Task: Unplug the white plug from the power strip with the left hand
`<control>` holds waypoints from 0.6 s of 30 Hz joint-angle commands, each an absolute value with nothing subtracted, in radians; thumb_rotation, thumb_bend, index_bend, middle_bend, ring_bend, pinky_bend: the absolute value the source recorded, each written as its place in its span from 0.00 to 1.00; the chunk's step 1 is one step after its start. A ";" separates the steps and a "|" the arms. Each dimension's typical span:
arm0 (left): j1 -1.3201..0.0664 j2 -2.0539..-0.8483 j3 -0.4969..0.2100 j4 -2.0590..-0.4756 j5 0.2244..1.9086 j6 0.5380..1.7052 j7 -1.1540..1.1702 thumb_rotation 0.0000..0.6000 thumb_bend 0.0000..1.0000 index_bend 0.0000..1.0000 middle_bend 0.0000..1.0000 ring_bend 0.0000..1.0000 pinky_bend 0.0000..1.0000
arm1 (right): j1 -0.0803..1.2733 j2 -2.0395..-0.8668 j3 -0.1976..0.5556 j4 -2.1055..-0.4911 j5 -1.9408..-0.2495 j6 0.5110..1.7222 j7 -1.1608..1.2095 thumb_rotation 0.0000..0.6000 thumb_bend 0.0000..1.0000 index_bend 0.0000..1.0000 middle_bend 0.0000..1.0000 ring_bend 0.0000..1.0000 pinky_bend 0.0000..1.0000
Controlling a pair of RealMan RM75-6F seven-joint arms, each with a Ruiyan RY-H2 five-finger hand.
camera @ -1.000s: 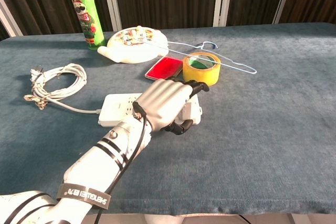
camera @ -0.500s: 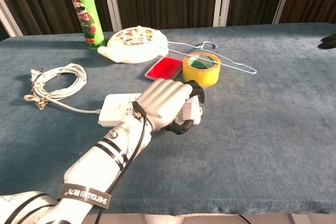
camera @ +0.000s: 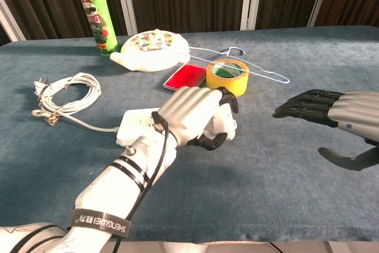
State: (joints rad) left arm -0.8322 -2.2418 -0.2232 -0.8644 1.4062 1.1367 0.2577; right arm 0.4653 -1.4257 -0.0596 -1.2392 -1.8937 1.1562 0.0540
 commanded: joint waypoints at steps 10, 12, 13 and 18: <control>-0.822 -2.233 -0.228 -0.890 1.402 1.135 0.275 1.00 0.61 0.36 0.45 0.42 0.48 | 0.510 -1.510 -0.060 -1.211 -1.848 1.150 0.087 1.00 0.75 0.00 0.13 0.00 0.04; -0.821 -2.234 -0.228 -0.893 1.401 1.133 0.279 1.00 0.60 0.36 0.45 0.42 0.48 | 0.518 -1.516 -0.065 -1.219 -1.842 1.136 0.082 1.00 0.76 0.00 0.12 0.00 0.04; -0.821 -2.234 -0.228 -0.893 1.401 1.133 0.281 1.00 0.60 0.36 0.45 0.42 0.48 | 0.522 -1.518 -0.066 -1.222 -1.838 1.129 0.075 1.00 0.77 0.00 0.12 0.00 0.04; -0.820 -2.235 -0.230 -0.903 1.403 1.137 0.292 1.00 0.60 0.36 0.45 0.42 0.48 | 0.538 -1.535 -0.063 -1.238 -1.807 1.097 0.057 1.00 0.78 0.00 0.12 0.00 0.04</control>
State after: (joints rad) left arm -0.8199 -2.2347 -0.2300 -0.9022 1.4023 1.1364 0.2916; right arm 0.5331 -1.5305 -0.0638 -1.2332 -1.8133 1.1026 0.0603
